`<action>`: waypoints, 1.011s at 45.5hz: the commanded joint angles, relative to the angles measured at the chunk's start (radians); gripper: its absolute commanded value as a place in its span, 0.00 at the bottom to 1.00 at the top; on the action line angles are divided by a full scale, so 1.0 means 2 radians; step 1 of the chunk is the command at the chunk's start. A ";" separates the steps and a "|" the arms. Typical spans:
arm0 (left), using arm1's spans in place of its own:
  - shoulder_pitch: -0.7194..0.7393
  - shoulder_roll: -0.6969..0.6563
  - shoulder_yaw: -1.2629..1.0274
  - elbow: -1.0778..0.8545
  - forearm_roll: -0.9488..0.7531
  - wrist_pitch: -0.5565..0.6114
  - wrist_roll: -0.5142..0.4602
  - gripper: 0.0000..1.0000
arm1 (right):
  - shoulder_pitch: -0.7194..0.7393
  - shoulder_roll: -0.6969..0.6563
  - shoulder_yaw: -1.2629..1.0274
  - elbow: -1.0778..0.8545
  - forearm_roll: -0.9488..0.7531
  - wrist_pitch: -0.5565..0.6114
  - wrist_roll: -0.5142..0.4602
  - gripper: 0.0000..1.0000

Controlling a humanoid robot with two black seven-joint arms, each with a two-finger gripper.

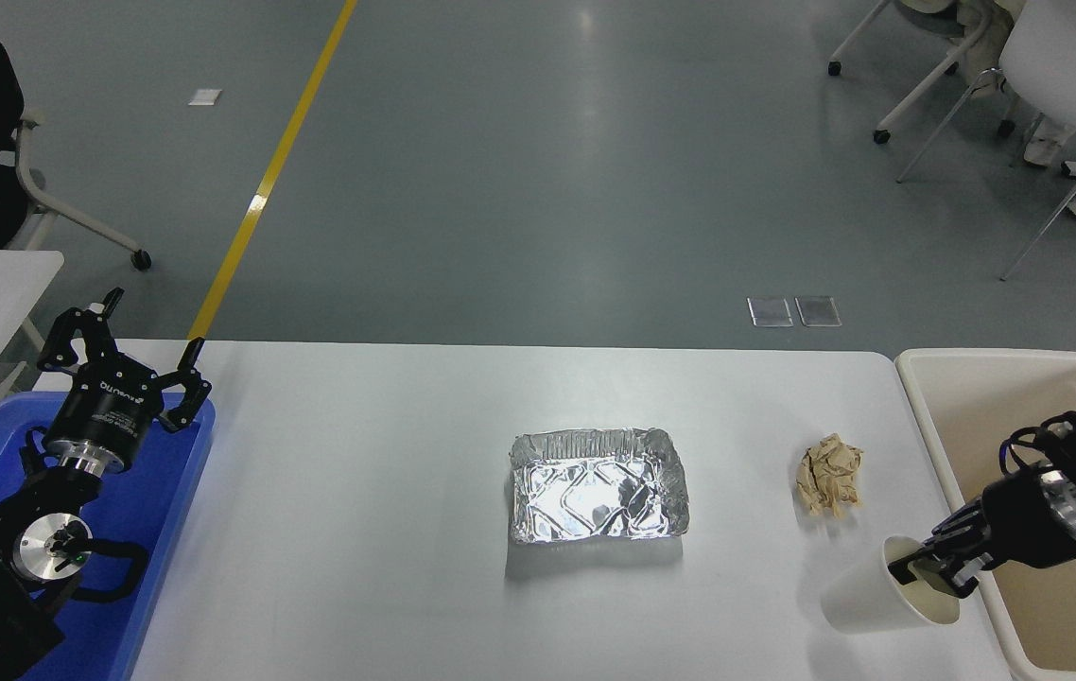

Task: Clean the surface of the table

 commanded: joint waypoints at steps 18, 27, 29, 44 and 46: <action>0.000 0.000 0.000 0.000 0.000 -0.001 0.000 1.00 | 0.039 -0.005 0.053 -0.003 0.165 0.001 0.005 0.00; 0.000 0.000 0.000 0.000 0.000 0.000 0.000 1.00 | 0.045 -0.005 0.063 -0.029 0.262 0.001 0.004 0.00; 0.000 0.000 0.001 0.000 0.000 0.000 0.000 1.00 | 0.045 -0.004 0.064 -0.040 0.283 0.001 0.004 0.00; 0.000 0.000 0.000 0.001 0.000 0.000 0.000 1.00 | 0.038 0.017 0.061 -0.172 0.451 -0.003 0.002 0.00; 0.000 0.000 0.000 0.000 0.000 0.000 0.000 1.00 | 0.037 0.024 0.055 -0.196 0.471 -0.002 0.001 0.00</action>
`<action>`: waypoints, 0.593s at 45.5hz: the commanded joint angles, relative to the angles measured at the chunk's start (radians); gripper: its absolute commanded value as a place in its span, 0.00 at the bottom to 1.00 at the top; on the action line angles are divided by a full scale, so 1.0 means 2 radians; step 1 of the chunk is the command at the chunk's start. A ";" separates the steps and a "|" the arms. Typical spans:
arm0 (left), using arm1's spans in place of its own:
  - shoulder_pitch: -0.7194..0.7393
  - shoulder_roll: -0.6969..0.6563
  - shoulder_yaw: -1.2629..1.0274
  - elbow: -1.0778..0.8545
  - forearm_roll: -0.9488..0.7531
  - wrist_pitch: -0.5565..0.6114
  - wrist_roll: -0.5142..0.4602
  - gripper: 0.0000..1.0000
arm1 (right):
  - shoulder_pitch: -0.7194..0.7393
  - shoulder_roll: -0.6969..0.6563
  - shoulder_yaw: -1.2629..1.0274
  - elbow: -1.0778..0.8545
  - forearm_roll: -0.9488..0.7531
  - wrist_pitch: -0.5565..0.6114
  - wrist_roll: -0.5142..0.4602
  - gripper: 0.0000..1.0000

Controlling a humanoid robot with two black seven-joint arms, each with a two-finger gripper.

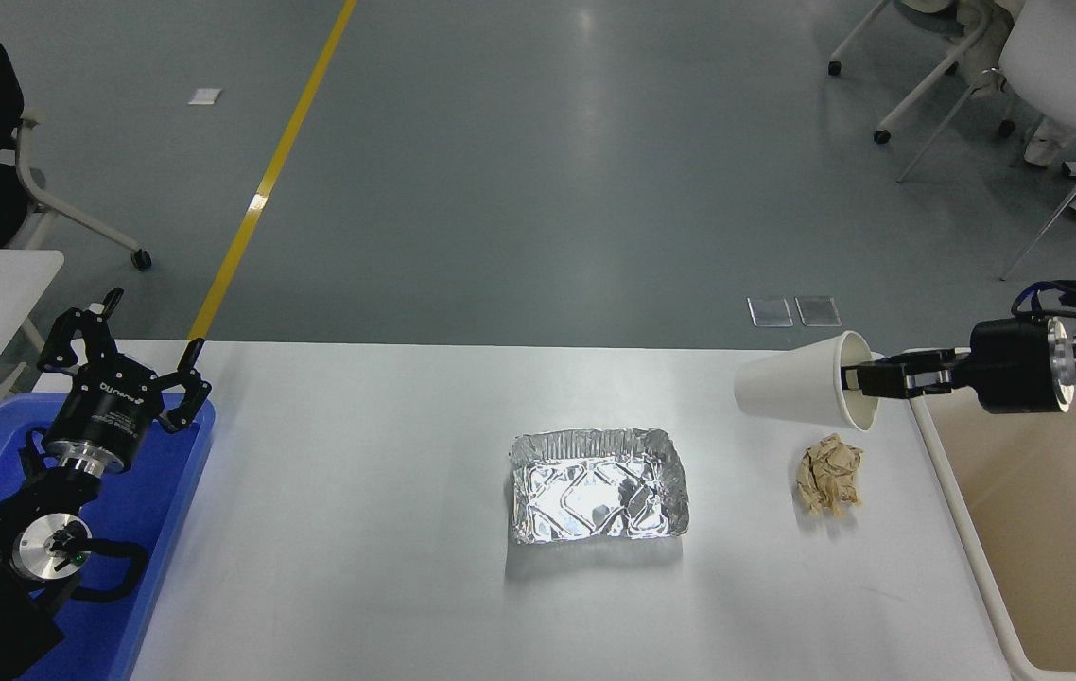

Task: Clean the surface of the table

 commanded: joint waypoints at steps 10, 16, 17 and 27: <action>0.000 0.000 0.000 0.000 0.000 0.000 0.000 1.00 | -0.031 0.045 -0.009 -0.196 0.187 0.000 -0.002 0.00; 0.000 0.000 0.000 0.001 0.000 0.000 0.000 1.00 | -0.051 0.060 -0.012 -0.254 0.223 0.001 -0.003 0.00; 0.000 0.000 0.000 0.000 0.000 -0.001 0.000 1.00 | -0.055 0.063 -0.013 -0.264 0.230 0.001 -0.004 0.00; 0.000 0.000 0.000 0.000 0.000 0.000 0.000 1.00 | -0.099 0.097 -0.029 -0.366 0.279 0.000 -0.007 0.00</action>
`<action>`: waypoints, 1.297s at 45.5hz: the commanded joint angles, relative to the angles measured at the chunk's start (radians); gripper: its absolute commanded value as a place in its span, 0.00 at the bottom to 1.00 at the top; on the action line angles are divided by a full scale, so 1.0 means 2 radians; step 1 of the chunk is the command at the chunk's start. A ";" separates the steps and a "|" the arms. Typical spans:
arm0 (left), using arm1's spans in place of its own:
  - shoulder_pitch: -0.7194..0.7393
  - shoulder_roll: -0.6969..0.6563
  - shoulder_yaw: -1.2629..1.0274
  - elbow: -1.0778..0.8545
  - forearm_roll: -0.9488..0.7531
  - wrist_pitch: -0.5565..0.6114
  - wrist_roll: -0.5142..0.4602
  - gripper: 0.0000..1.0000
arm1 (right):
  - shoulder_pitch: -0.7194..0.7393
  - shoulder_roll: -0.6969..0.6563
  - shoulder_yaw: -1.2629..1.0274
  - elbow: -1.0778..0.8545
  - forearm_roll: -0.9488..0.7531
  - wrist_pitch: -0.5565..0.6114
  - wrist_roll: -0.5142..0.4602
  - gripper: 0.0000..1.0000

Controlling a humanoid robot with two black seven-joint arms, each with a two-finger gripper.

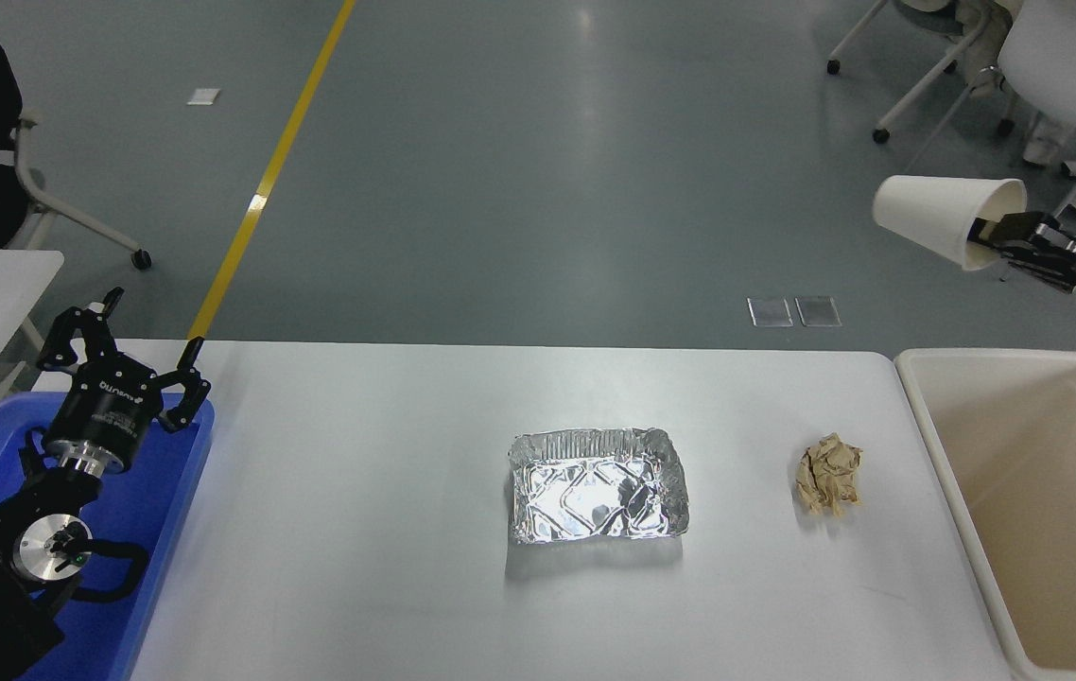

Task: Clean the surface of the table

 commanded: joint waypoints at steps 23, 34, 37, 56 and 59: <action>0.000 0.000 0.000 0.000 0.000 0.000 0.000 1.00 | -0.092 0.058 -0.008 -0.181 0.138 -0.005 -0.141 0.00; 0.000 0.000 0.000 0.000 0.000 0.000 0.000 1.00 | -0.109 0.066 -0.005 -0.190 0.154 -0.036 -0.257 0.00; 0.000 0.000 0.000 0.000 0.000 0.000 0.000 1.00 | -0.110 0.071 -0.005 -0.190 0.160 -0.047 -0.282 0.00; 0.000 0.000 0.000 0.000 0.000 0.000 0.000 1.00 | -0.161 0.103 -0.004 -0.190 0.164 -0.104 -0.357 0.00; 0.000 0.000 0.000 0.000 0.000 0.000 0.000 1.00 | -0.172 0.111 -0.004 -0.190 0.164 -0.108 -0.357 0.00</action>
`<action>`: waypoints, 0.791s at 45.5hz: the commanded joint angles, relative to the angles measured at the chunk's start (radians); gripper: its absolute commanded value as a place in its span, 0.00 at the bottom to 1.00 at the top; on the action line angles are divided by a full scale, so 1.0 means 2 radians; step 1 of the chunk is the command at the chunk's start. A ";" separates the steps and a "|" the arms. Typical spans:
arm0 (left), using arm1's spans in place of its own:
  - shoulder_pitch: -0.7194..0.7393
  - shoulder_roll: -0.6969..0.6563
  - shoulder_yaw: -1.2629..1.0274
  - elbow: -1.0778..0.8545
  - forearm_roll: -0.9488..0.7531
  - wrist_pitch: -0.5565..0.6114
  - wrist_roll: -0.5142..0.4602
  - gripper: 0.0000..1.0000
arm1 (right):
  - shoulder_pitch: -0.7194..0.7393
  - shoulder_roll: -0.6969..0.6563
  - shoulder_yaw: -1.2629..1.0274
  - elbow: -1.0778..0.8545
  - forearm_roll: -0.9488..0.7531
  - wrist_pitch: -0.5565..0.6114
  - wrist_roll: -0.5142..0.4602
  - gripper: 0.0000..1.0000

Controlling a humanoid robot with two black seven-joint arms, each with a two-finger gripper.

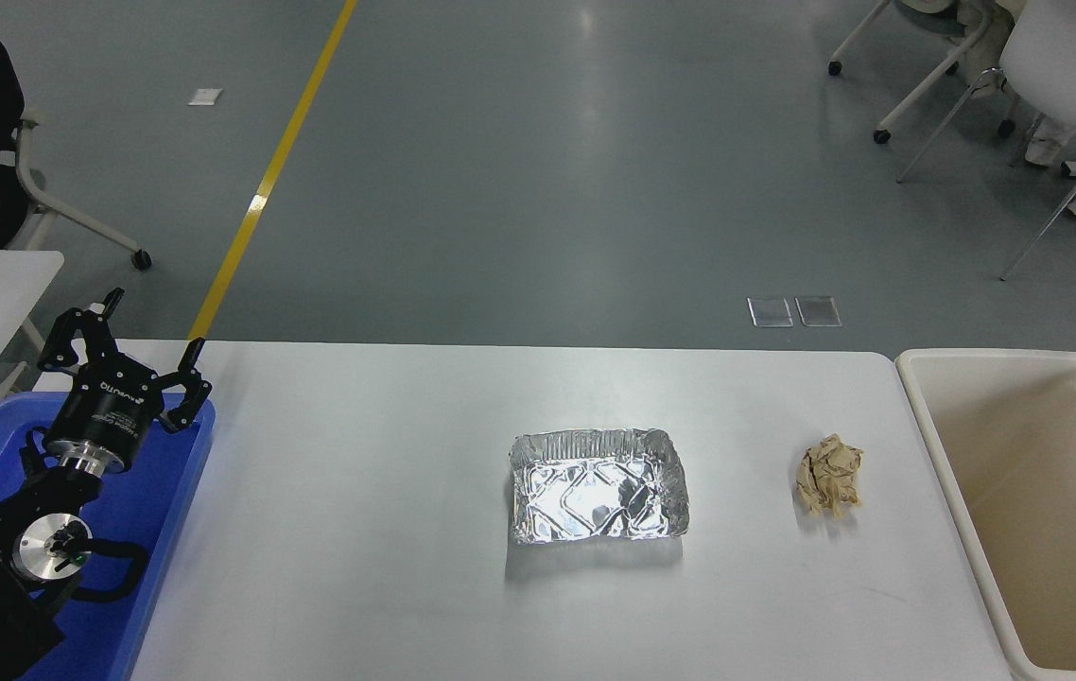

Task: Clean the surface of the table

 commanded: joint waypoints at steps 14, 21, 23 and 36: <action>0.000 0.000 0.000 0.000 0.000 0.000 0.000 1.00 | -0.088 0.066 -0.007 -0.001 0.001 -0.039 -0.023 0.00; 0.000 0.000 0.000 0.000 0.000 -0.001 0.000 1.00 | -0.102 0.081 -0.008 -0.001 -0.001 -0.039 -0.023 0.00; 0.000 0.000 0.000 0.000 0.000 0.000 0.000 1.00 | -0.104 0.083 -0.008 -0.001 -0.003 -0.039 -0.023 0.00; 0.000 0.000 0.000 0.000 0.000 -0.001 0.000 1.00 | -0.121 0.089 -0.010 0.000 -0.006 -0.037 -0.023 0.00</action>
